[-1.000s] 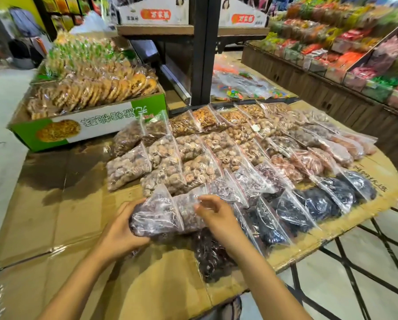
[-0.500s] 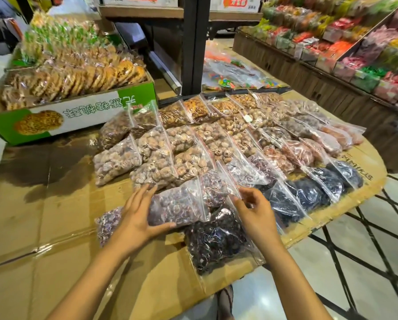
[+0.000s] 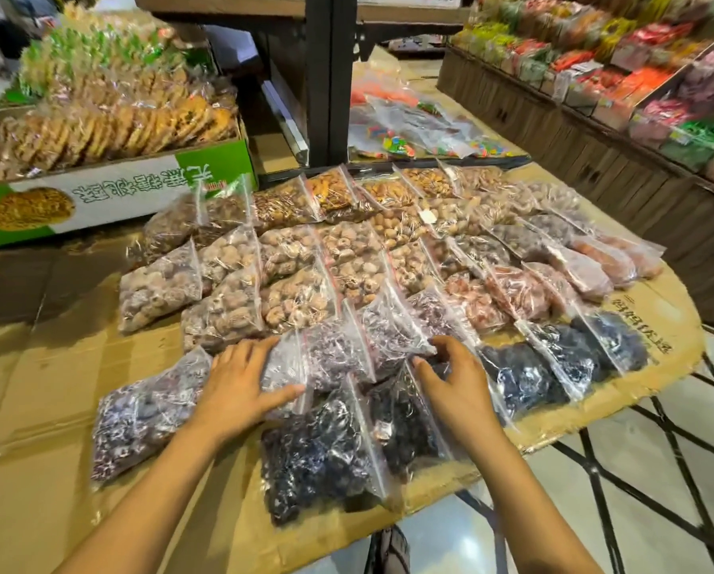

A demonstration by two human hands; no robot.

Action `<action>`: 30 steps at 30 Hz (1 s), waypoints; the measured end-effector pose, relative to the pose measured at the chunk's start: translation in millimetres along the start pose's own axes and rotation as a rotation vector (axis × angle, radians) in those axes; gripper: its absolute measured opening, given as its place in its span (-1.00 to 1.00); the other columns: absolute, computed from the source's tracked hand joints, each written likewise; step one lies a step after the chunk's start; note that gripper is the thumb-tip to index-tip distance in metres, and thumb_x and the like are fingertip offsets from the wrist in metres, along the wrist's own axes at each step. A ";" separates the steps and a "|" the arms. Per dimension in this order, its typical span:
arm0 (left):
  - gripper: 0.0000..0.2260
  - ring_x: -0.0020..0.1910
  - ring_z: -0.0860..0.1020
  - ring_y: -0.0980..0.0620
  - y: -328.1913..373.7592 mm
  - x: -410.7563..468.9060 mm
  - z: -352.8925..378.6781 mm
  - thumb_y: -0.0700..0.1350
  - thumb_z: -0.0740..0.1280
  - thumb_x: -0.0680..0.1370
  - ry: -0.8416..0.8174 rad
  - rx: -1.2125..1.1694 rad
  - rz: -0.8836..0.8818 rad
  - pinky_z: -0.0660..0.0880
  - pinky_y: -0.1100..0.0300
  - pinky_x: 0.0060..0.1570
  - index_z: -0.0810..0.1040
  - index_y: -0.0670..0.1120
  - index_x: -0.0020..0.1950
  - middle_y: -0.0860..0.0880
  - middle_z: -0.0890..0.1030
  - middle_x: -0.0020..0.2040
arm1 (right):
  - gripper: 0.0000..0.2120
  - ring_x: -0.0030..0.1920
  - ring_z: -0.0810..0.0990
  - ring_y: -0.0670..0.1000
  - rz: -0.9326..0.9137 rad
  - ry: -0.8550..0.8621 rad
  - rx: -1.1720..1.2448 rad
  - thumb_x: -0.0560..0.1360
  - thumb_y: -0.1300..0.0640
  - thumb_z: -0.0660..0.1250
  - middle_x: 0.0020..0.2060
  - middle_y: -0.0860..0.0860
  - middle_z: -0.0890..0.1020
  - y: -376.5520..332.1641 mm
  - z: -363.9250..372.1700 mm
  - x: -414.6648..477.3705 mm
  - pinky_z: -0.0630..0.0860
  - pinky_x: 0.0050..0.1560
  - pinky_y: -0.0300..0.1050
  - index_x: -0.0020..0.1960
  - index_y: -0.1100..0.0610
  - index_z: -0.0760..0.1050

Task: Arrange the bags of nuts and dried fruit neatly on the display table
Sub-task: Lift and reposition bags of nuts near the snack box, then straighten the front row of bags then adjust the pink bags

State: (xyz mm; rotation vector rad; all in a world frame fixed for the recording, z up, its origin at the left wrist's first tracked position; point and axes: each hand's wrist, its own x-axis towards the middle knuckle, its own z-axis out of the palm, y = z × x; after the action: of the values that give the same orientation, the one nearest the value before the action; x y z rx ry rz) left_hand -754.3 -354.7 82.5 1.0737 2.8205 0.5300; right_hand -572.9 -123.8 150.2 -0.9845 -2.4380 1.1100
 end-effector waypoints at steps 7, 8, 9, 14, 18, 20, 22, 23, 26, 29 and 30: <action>-0.45 0.16 0.46 -0.11 9.7 4.5 11.7 0.32 0.23 0.47 0.307 -0.261 -0.319 0.41 0.00 0.07 0.43 -0.06 0.27 -0.11 0.51 0.14 | -0.62 0.25 0.44 0.04 -0.145 -0.157 -0.010 0.53 0.08 0.31 0.22 0.04 0.49 -1.8 -3.5 40.1 0.38 0.21 -0.09 0.31 0.09 0.37; -0.52 0.14 0.47 -0.13 12.4 6.8 14.0 0.26 0.26 0.50 0.346 -0.267 -0.375 0.41 0.00 0.05 0.43 -0.07 0.23 -0.12 0.52 0.12 | -0.64 0.24 0.44 0.04 -0.168 -0.172 -0.005 0.53 0.08 0.31 0.22 0.04 0.49 -3.0 -3.6 46.2 0.38 0.21 -0.08 0.30 0.09 0.38; -0.58 0.12 0.48 -0.14 14.0 8.8 16.6 0.20 0.27 0.53 0.370 -0.266 -0.419 0.41 0.01 0.02 0.43 -0.08 0.20 -0.12 0.53 0.10 | -0.64 0.25 0.44 0.05 -0.186 -0.190 -0.009 0.53 0.08 0.30 0.23 0.04 0.48 -3.9 -3.6 51.4 0.39 0.23 -0.06 0.30 0.09 0.38; -0.39 0.29 0.35 -0.13 28.0 0.1 11.8 0.38 0.09 0.48 0.308 -0.266 -0.493 0.35 -0.09 0.23 0.37 -0.04 0.31 -0.11 0.41 0.25 | -0.66 0.33 0.33 0.10 -0.271 -0.276 -0.092 0.53 0.05 0.28 0.27 0.07 0.44 -2.8 -0.1 63.4 0.31 0.28 0.00 0.29 0.06 0.38; -0.40 0.42 0.25 0.04 77.3 -42.3 -3.7 0.50 0.05 0.40 0.325 -0.480 -0.267 0.24 -0.05 0.34 0.31 0.23 0.32 0.04 0.33 0.42 | -0.61 0.32 0.29 0.09 -0.337 -0.305 -0.154 0.51 -0.01 0.30 0.24 0.06 0.41 13.1 2.1 58.2 0.31 0.32 0.04 0.30 0.07 0.37; -0.36 0.44 0.24 0.16 103.1 -64.1 -4.7 0.55 0.09 0.33 0.226 -0.547 -0.179 0.24 0.09 0.31 0.33 0.30 0.33 0.16 0.29 0.44 | -0.59 0.25 0.29 0.08 -0.404 -0.281 -0.207 0.49 -0.05 0.31 0.18 0.07 0.43 25.9 0.3 53.0 0.34 0.25 0.03 0.27 0.11 0.39; -0.25 0.43 0.21 0.27 117.7 -77.4 3.9 0.60 0.10 0.24 0.104 -0.555 -0.184 0.23 0.14 0.32 0.30 0.32 0.36 0.24 0.27 0.44 | -0.60 0.14 0.33 0.09 -0.511 -0.252 -0.329 0.48 -0.12 0.27 0.06 0.07 0.48 38.7 -0.4 44.5 0.40 0.12 0.04 0.18 0.14 0.45; -0.22 0.43 0.22 0.26 121.3 -80.7 10.4 0.61 0.11 0.22 0.078 -0.497 -0.181 0.24 0.09 0.35 0.27 0.31 0.38 0.23 0.27 0.45 | -0.60 0.07 0.36 0.10 -0.554 -0.240 -0.403 0.48 -0.16 0.22 -0.02 0.07 0.51 43.8 0.4 39.4 0.43 0.04 0.05 0.09 0.14 0.47; -0.24 0.40 0.28 0.14 127.4 -81.0 25.2 0.50 0.25 0.29 0.124 -0.303 -0.173 0.27 -0.06 0.38 0.20 0.27 0.43 0.18 0.32 0.42 | -0.54 -0.08 0.43 0.11 -0.557 -0.253 -0.531 0.51 -0.19 0.05 -0.18 0.08 0.56 54.1 6.4 27.4 0.45 -0.09 0.06 -0.14 0.16 0.52; -0.20 0.32 0.23 0.25 133.6 -76.4 23.4 0.40 0.32 0.29 0.166 -0.284 -0.255 0.20 0.14 0.32 0.15 0.25 0.46 0.24 0.27 0.35 | -0.54 -0.10 0.39 0.05 -0.546 -0.302 -0.468 0.55 -0.11 -0.02 -0.24 0.02 0.53 57.1 9.7 30.5 0.41 -0.05 0.06 -0.26 0.12 0.50; -0.19 0.30 0.23 0.25 134.8 -76.0 22.9 0.39 0.32 0.28 0.166 -0.275 -0.270 0.20 0.17 0.30 0.15 0.23 0.47 0.24 0.27 0.34 | -0.57 -0.12 0.34 0.01 -0.534 -0.327 -0.400 0.56 -0.08 0.00 -0.28 -0.03 0.49 58.2 9.3 33.1 0.39 -0.03 0.06 -0.30 0.09 0.46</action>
State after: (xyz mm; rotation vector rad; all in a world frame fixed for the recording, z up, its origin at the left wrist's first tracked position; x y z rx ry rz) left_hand -607.8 -304.4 103.7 0.6140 2.8504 0.9793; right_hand -574.5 -78.8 99.8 -0.1974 -3.0016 0.6488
